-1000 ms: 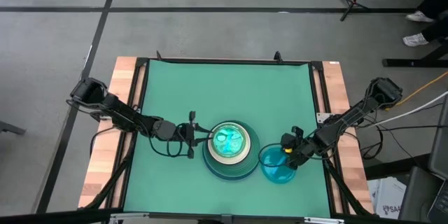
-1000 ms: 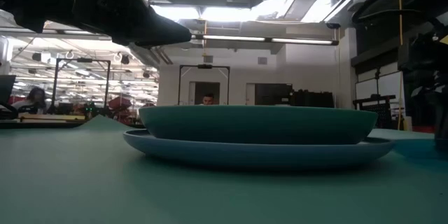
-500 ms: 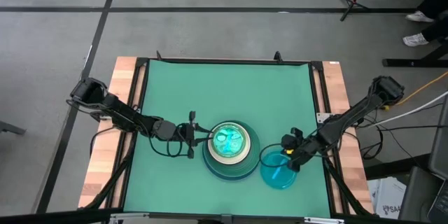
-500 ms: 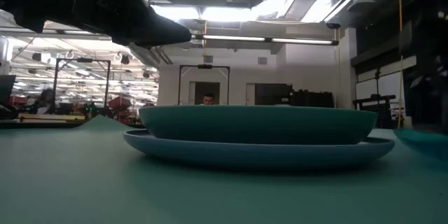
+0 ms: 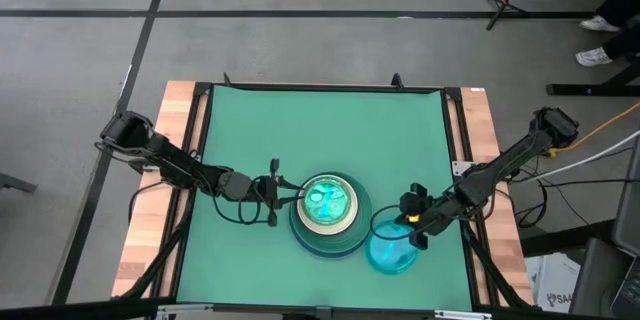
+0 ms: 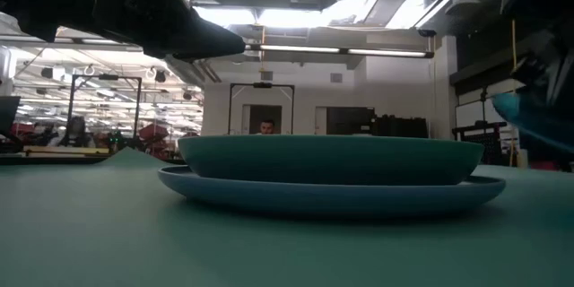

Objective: Stack plastic plates
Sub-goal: Stack the transparent light blue plate on top of the light blue plate, then return to Home Position

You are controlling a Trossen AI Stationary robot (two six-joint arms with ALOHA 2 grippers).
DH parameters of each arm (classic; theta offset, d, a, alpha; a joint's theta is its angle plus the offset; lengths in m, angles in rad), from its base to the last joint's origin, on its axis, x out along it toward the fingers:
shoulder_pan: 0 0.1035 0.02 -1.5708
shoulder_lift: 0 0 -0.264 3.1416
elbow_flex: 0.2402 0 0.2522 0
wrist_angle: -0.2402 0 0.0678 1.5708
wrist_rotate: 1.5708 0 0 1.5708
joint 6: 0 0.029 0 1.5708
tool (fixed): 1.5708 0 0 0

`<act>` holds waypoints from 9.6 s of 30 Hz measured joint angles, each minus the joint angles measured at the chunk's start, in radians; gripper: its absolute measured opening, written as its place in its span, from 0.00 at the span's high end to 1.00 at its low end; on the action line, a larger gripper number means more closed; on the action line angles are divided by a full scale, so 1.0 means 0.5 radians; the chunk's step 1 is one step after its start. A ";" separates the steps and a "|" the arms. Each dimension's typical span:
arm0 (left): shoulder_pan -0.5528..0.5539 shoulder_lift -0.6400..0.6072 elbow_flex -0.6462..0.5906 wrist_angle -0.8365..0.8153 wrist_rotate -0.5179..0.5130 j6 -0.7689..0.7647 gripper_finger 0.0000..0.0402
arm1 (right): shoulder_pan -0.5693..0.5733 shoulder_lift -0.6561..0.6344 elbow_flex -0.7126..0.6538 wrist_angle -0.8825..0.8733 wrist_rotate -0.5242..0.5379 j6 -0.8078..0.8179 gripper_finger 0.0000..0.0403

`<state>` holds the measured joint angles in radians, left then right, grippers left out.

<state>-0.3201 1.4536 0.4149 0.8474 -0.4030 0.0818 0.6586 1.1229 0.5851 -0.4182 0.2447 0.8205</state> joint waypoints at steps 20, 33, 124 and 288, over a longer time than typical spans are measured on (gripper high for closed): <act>0.001 0.000 0.000 0.000 0.039 0.010 0.77 | -0.373 0.000 0.059 0.370 0.122 -0.032 1.00; 0.001 0.000 -0.001 0.005 0.055 0.018 0.77 | -0.724 0.126 0.060 0.657 0.155 -0.068 1.00; 0.344 -0.208 0.066 -0.159 0.419 -0.046 0.77 | -0.992 -0.054 0.058 0.611 -0.142 -0.941 0.74; 0.604 -2.877 -0.813 -1.645 0.604 -0.355 1.00 | -0.991 -2.146 -1.154 0.906 -0.252 -1.433 0.99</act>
<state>-0.0181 0.0149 0.0082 0.0251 -0.1008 -0.0955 0.1631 0.0498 0.0078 0.0348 0.1184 0.1042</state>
